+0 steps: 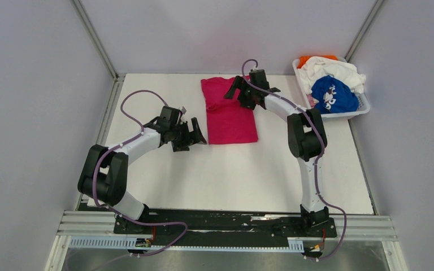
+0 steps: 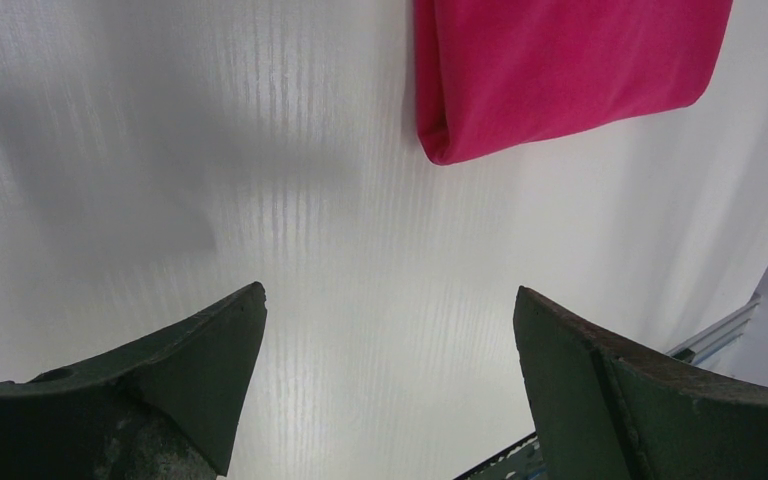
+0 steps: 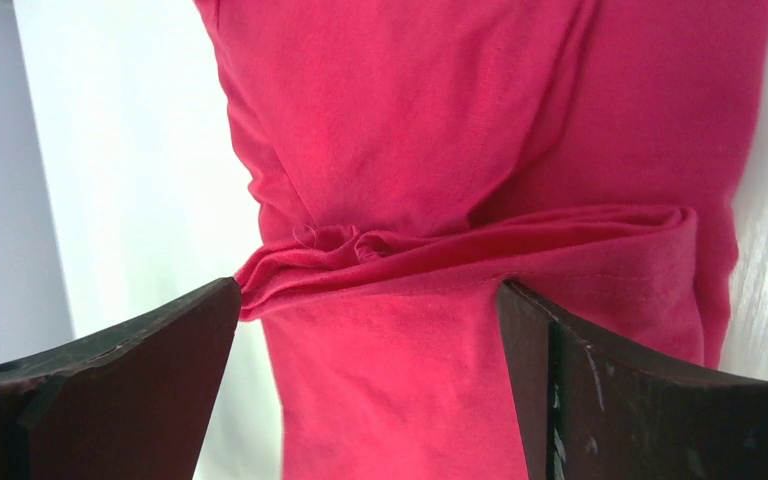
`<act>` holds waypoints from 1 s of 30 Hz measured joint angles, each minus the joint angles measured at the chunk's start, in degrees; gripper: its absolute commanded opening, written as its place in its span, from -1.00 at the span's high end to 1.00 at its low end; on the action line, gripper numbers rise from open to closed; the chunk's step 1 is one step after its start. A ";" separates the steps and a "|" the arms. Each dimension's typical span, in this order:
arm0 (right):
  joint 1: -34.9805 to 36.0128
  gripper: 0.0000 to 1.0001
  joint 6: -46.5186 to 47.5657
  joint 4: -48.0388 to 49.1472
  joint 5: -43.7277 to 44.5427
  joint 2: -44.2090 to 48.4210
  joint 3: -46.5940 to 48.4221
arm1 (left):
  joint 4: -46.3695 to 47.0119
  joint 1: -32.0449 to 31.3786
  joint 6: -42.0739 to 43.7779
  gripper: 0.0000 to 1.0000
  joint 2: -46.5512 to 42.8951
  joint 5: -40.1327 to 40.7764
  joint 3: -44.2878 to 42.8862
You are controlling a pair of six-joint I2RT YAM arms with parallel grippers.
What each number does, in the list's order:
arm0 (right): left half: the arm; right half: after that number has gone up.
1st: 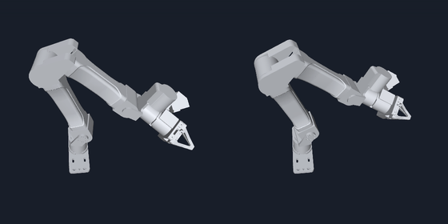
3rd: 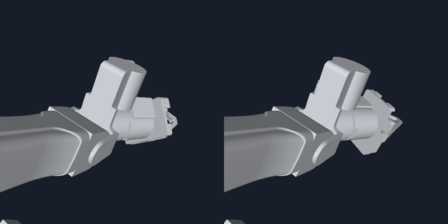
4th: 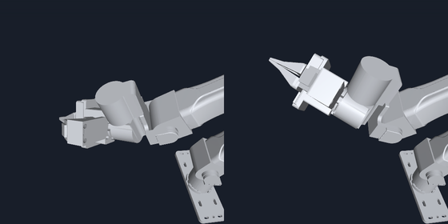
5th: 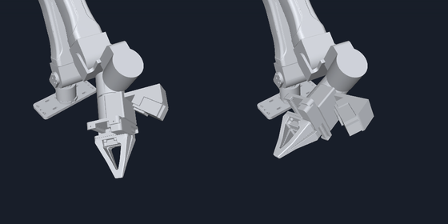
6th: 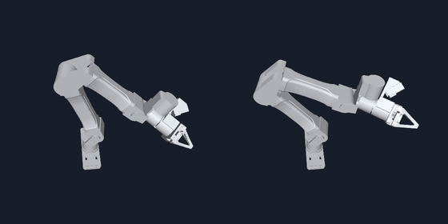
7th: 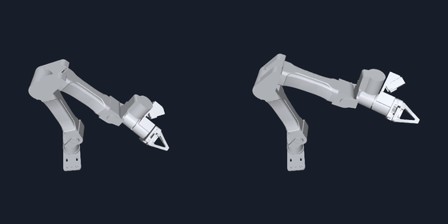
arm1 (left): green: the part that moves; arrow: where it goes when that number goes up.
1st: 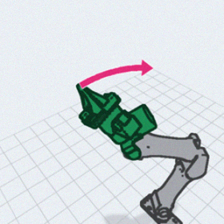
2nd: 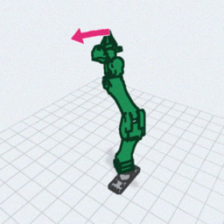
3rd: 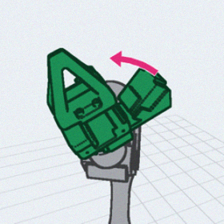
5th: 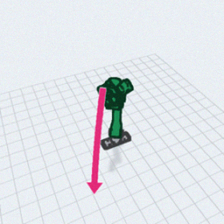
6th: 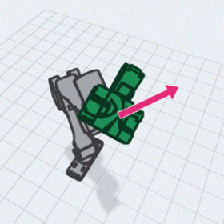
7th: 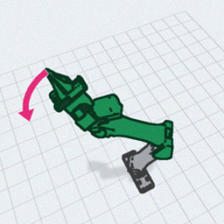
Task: Fold and stack the t-shirts
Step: Fold the folded rectangular tshirt in 1/3 of the way
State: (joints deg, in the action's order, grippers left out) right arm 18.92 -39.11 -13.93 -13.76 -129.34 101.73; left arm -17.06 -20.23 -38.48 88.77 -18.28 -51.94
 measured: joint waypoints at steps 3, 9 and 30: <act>-1.18 -1.00 -5.38 -0.11 0.24 -0.79 0.92 | -0.13 0.00 -0.09 -1.00 -0.46 0.28 0.22; -3.41 -1.00 -13.64 -0.07 0.39 -5.22 4.55 | -0.37 0.00 -0.48 -1.00 -1.70 0.46 0.85; -3.96 -0.99 1.53 0.59 -0.98 17.75 -14.21 | 1.95 -1.07 -3.76 -0.66 6.67 0.20 -3.93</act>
State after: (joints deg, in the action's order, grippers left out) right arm 14.96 -37.58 -13.34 -14.74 -111.59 87.53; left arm -15.11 -21.30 -42.24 95.44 -18.09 -55.88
